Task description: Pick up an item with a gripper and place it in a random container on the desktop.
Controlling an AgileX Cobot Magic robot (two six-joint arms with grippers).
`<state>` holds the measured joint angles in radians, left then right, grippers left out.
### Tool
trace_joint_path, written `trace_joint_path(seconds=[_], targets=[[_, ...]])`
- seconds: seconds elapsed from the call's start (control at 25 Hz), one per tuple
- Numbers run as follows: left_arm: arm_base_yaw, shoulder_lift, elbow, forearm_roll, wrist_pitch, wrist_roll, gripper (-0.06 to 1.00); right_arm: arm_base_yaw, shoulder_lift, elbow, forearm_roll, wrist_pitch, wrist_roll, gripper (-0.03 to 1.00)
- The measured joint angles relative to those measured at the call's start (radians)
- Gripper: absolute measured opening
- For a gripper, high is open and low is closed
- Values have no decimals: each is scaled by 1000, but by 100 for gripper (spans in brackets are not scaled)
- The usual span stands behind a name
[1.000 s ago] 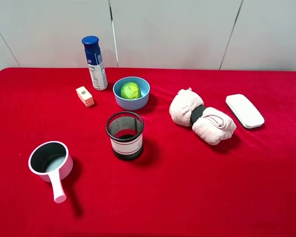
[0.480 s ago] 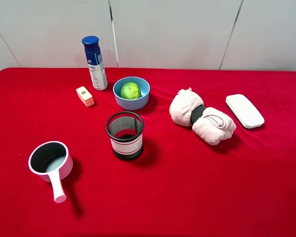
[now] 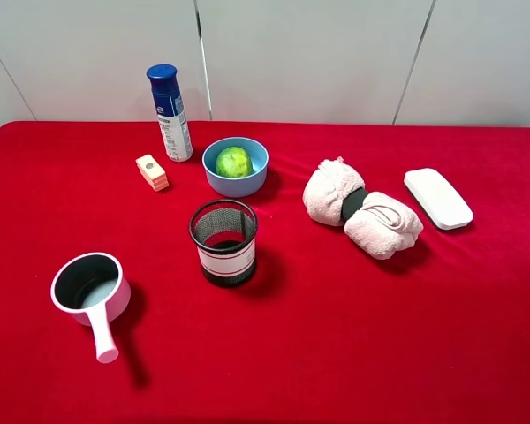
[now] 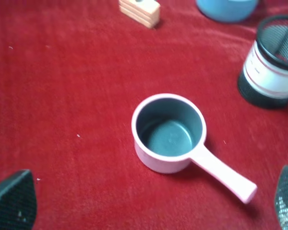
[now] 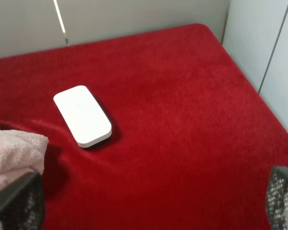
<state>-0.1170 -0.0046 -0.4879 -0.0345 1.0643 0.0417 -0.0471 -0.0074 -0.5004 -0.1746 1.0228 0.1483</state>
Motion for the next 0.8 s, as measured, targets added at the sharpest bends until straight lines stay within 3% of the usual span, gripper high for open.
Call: trace_joint_path(seconds=[0.32, 0.8], targets=[[80, 0, 0, -21, -3, 30, 99, 0, 0, 0, 0, 0, 0, 69], [85, 0, 0, -23, -4, 36, 99, 0, 0, 0, 0, 0, 0, 69]])
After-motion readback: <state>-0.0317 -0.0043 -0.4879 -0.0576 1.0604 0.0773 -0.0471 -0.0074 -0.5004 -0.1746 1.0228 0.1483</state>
